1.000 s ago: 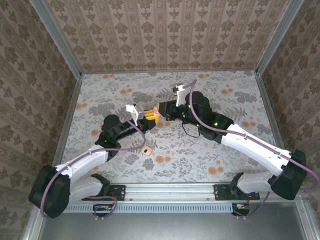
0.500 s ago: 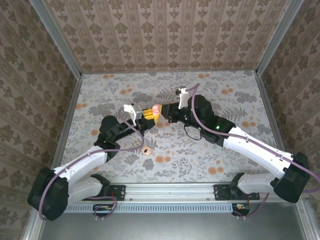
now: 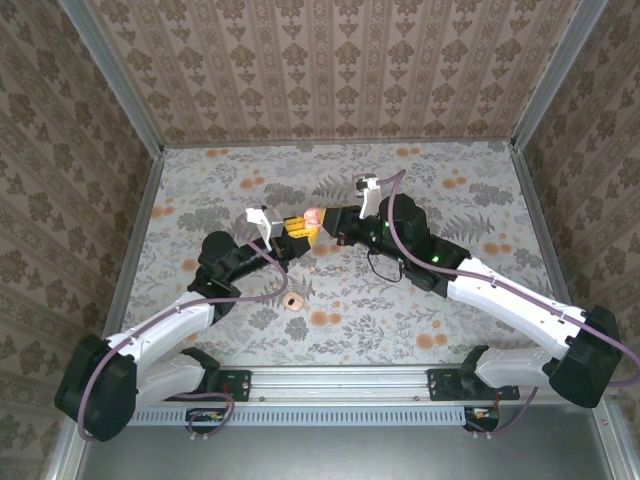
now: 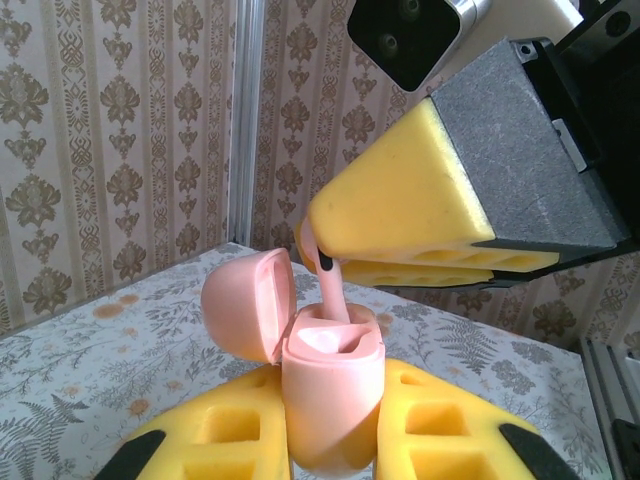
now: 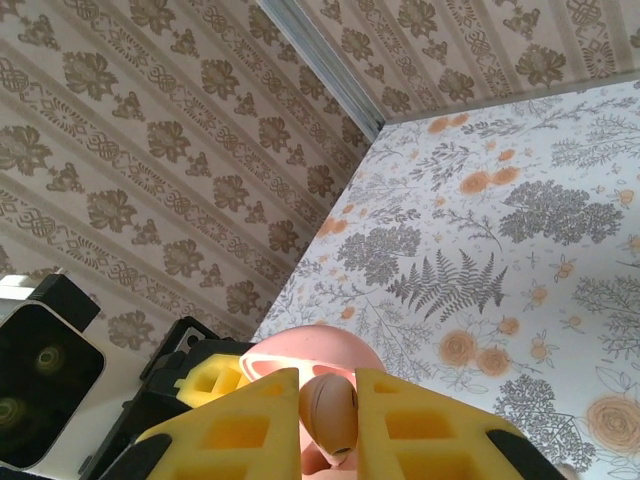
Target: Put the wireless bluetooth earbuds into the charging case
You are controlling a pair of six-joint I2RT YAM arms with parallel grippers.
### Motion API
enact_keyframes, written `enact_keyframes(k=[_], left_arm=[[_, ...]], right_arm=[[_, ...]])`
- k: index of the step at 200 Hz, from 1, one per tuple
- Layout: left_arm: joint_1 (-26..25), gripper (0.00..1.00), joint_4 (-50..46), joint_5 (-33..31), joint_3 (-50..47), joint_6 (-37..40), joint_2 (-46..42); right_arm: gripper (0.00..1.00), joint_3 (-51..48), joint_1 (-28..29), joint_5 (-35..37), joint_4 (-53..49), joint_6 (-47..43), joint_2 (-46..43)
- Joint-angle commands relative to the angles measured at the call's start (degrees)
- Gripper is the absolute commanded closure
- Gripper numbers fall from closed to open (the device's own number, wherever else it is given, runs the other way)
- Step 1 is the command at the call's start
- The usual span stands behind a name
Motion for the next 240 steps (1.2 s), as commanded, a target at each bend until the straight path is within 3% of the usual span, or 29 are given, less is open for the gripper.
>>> enact_keyframes(k=[1, 100, 185, 240], left_arm=[[-0.28, 1.00, 4.24, -0.93, 0.07, -1.26, -0.74], [-0.28, 1.00, 4.34, -0.90, -0.10, -1.22, -0.81], [-0.28, 1.00, 3.66, -1.22, 0.42, -0.88, -0.80], [-0.28, 1.00, 2.71, -1.26, 0.67, -0.11, -1.09]], right_arm=[[0.83, -1.49, 0.37, 0.11, 1.72, 3.72, -1.35], [0.83, -1.91, 0.43, 0.29, 2.90, 9.34, -0.35], [0.82, -1.46, 1.76, 0.06, 0.14, 8.32, 0.99], [0.61, -0.75, 2.18, 3.10, -6.28, 5.65, -1.34]])
